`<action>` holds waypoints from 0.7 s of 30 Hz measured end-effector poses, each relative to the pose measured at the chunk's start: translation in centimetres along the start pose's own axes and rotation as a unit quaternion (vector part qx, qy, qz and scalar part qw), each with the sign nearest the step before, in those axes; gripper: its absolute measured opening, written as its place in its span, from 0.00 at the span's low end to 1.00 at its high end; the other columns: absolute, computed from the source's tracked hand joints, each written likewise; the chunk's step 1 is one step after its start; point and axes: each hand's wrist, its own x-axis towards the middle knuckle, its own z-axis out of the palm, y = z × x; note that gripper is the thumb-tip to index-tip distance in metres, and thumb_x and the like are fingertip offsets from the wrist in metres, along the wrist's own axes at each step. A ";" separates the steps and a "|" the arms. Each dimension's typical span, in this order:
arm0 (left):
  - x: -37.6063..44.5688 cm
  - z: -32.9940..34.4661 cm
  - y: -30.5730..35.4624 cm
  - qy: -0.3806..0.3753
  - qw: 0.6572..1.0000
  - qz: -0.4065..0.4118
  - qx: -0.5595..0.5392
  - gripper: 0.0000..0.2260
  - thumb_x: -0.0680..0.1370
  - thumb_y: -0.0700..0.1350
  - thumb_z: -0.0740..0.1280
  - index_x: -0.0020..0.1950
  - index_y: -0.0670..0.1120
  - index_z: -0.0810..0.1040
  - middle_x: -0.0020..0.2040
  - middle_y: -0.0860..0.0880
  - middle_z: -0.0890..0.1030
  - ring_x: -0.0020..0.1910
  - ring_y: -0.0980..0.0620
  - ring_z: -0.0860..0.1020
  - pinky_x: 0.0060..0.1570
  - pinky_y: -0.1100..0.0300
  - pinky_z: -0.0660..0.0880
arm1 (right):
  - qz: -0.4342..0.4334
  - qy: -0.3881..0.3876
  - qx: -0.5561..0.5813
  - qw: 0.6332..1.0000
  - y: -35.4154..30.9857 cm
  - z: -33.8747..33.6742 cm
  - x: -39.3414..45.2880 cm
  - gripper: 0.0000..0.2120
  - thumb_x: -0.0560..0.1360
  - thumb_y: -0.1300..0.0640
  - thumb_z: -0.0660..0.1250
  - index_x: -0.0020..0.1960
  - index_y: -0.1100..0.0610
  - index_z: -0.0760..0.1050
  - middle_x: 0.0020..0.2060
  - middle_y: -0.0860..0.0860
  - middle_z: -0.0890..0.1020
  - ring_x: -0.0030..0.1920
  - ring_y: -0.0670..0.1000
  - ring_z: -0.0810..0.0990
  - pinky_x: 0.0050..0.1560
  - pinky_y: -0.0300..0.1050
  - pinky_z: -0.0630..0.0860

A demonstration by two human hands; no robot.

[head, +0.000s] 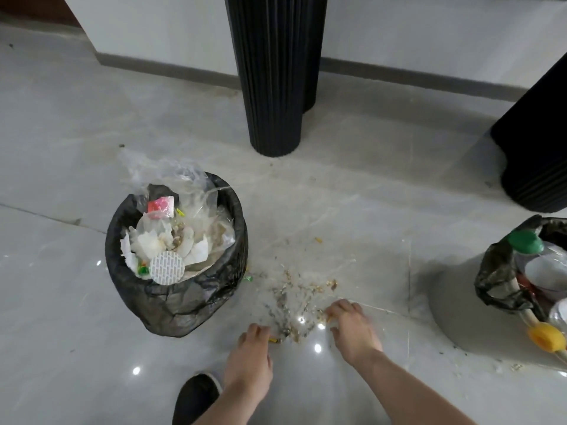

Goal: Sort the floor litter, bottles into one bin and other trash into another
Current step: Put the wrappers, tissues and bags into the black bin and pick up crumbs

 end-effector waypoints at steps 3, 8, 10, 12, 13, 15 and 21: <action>0.7 1.3 0.0 0.012 1.000 0.009 0.003 0.14 0.82 0.46 0.61 0.67 0.56 0.69 0.65 0.54 0.68 0.63 0.52 0.71 0.53 0.55 0.75 | 0.001 0.019 -0.002 1.000 0.1 0.5 0.5 0.15 0.77 0.61 0.65 0.60 0.46 0.79 0.59 0.43 0.77 0.62 0.50 0.72 0.61 0.41 0.70; 1.7 2.1 0.2 0.048 0.999 0.014 -0.018 0.10 0.84 0.46 0.58 0.63 0.55 0.73 0.63 0.55 0.73 0.60 0.52 0.72 0.52 0.57 0.73 | 0.006 0.029 0.045 0.999 -0.8 1.8 0.3 0.09 0.81 0.57 0.63 0.56 0.48 0.81 0.54 0.44 0.81 0.58 0.50 0.74 0.59 0.42 0.72; 2.2 2.3 0.5 0.061 0.997 0.017 -0.044 0.09 0.84 0.47 0.58 0.61 0.55 0.75 0.61 0.55 0.75 0.58 0.52 0.73 0.50 0.57 0.75 | -0.001 0.032 0.067 0.997 -1.5 2.2 0.2 0.08 0.81 0.57 0.64 0.56 0.49 0.81 0.54 0.44 0.82 0.58 0.50 0.74 0.57 0.42 0.73; 2.5 2.1 1.0 0.071 0.996 0.017 -0.057 0.10 0.83 0.47 0.59 0.61 0.55 0.76 0.60 0.56 0.76 0.58 0.52 0.74 0.49 0.57 0.75 | -0.020 0.034 0.078 0.996 -2.0 2.6 0.3 0.10 0.80 0.57 0.65 0.59 0.49 0.80 0.55 0.44 0.81 0.59 0.49 0.74 0.58 0.42 0.74; 2.7 2.1 1.2 0.074 0.996 0.020 -0.053 0.10 0.83 0.48 0.60 0.63 0.55 0.75 0.61 0.56 0.76 0.60 0.52 0.74 0.50 0.56 0.75 | -0.036 0.029 0.075 0.996 -2.1 2.7 0.4 0.12 0.80 0.59 0.66 0.61 0.49 0.79 0.57 0.44 0.81 0.60 0.49 0.74 0.59 0.43 0.74; 2.9 2.1 1.6 0.071 0.996 0.026 -0.046 0.12 0.82 0.49 0.62 0.65 0.54 0.72 0.62 0.56 0.75 0.62 0.52 0.73 0.50 0.55 0.75 | -0.074 0.007 0.051 0.996 -2.1 2.9 0.5 0.17 0.78 0.60 0.68 0.66 0.49 0.77 0.59 0.44 0.79 0.62 0.50 0.73 0.63 0.43 0.73; 3.5 2.6 1.9 0.072 0.996 0.030 -0.031 0.11 0.81 0.50 0.64 0.64 0.54 0.74 0.61 0.56 0.76 0.61 0.52 0.73 0.52 0.55 0.76 | -0.073 0.007 0.070 0.995 -1.7 3.4 0.6 0.18 0.78 0.60 0.69 0.65 0.48 0.77 0.59 0.43 0.78 0.61 0.47 0.73 0.63 0.41 0.73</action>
